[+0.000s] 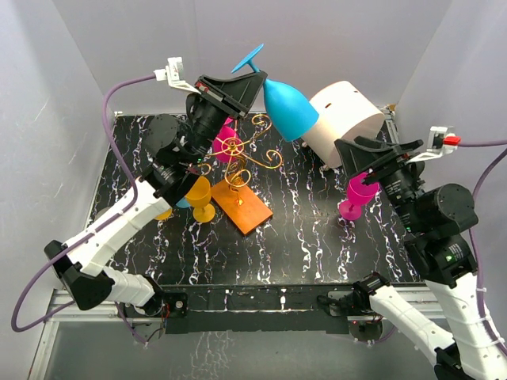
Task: Place the wine glass upside down on the wine glass rack
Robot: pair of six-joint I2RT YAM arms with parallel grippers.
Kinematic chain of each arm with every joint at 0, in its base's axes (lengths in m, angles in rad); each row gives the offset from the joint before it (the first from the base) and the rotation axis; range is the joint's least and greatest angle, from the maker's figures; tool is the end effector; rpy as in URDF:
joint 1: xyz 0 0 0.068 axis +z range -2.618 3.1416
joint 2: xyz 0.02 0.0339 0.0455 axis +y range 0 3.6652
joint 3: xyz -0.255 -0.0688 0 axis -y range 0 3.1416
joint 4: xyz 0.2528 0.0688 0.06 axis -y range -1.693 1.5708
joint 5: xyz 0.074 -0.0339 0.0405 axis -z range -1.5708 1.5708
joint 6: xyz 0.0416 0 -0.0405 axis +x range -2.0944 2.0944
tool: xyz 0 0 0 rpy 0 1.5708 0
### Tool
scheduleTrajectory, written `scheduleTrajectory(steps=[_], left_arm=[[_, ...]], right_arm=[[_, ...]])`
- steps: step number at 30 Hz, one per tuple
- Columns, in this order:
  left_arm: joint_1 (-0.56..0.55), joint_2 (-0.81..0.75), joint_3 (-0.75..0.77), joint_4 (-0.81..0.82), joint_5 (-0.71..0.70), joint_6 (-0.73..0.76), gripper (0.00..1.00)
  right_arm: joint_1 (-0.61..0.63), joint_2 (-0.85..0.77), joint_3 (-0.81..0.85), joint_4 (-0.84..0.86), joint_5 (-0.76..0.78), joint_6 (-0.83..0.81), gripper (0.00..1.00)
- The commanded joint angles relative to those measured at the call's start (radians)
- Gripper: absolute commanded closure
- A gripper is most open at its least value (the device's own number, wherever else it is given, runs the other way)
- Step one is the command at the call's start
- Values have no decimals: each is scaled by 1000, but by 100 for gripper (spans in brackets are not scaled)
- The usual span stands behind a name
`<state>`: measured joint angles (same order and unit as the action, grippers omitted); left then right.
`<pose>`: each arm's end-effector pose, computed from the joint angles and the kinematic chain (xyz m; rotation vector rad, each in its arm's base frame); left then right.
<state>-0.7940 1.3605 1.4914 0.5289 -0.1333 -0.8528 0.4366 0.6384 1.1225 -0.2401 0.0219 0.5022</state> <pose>0.2147 -0.2105 0.5260 -0.1664 1.0005 -1.4592 0.1120 0.0513 0.4641 0.0640 1.3673 0.7788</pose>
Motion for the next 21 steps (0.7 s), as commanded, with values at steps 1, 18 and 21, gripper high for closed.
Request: scheduleTrajectory(steps=[1, 18, 21], left_arm=[[4, -55, 62, -8, 145, 269, 100], [3, -58, 40, -18, 622, 643, 100], [3, -52, 31, 5, 673, 663, 100]], right_arm=[[1, 32, 115, 2, -74, -30, 31], [1, 236, 405, -28, -397, 107, 28], [1, 256, 452, -48, -396, 117, 28]])
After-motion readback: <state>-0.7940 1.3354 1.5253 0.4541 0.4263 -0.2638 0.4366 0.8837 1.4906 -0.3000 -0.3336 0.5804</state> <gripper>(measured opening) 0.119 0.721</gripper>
